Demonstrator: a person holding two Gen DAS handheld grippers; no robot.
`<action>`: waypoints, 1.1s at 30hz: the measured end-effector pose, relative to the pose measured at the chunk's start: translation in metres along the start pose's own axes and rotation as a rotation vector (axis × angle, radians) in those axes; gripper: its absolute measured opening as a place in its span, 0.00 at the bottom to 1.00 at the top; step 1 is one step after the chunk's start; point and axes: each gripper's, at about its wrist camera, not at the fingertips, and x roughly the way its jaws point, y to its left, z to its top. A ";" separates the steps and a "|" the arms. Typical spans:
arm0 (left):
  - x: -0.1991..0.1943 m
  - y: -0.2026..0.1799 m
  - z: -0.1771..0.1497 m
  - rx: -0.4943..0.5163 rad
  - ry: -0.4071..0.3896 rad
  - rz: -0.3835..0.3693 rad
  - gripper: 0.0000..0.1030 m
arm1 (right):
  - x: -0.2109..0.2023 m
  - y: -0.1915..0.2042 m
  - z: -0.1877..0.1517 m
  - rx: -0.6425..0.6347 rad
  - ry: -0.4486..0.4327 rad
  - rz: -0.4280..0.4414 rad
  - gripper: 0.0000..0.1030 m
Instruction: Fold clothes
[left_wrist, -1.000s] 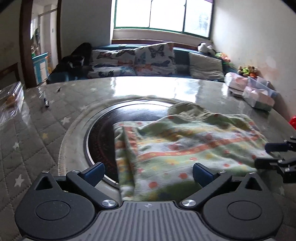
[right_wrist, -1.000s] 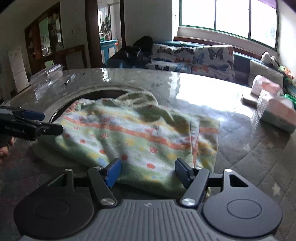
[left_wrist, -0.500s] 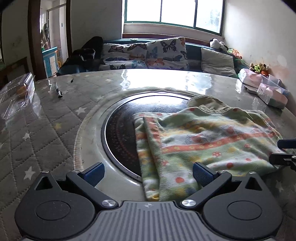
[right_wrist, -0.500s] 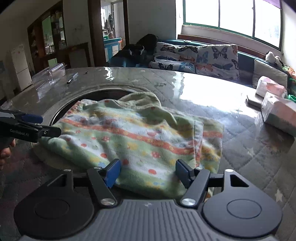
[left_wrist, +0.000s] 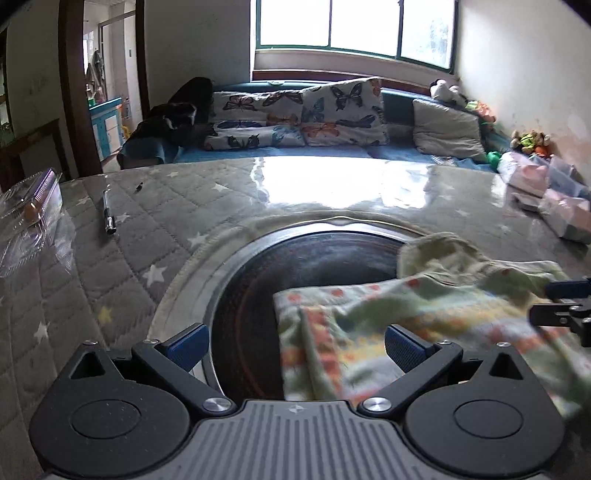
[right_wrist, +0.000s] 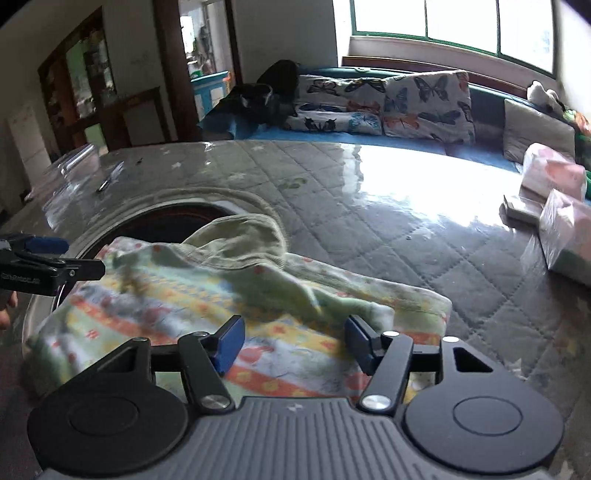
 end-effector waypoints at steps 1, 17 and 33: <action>0.006 0.002 0.001 -0.001 0.007 0.013 1.00 | -0.001 -0.001 0.000 0.004 0.000 -0.001 0.54; 0.022 0.014 -0.001 -0.022 0.039 0.050 1.00 | 0.001 -0.031 0.007 0.105 -0.009 -0.111 0.43; 0.021 0.013 0.001 -0.031 0.041 0.065 1.00 | -0.007 -0.027 0.003 0.102 -0.062 -0.179 0.18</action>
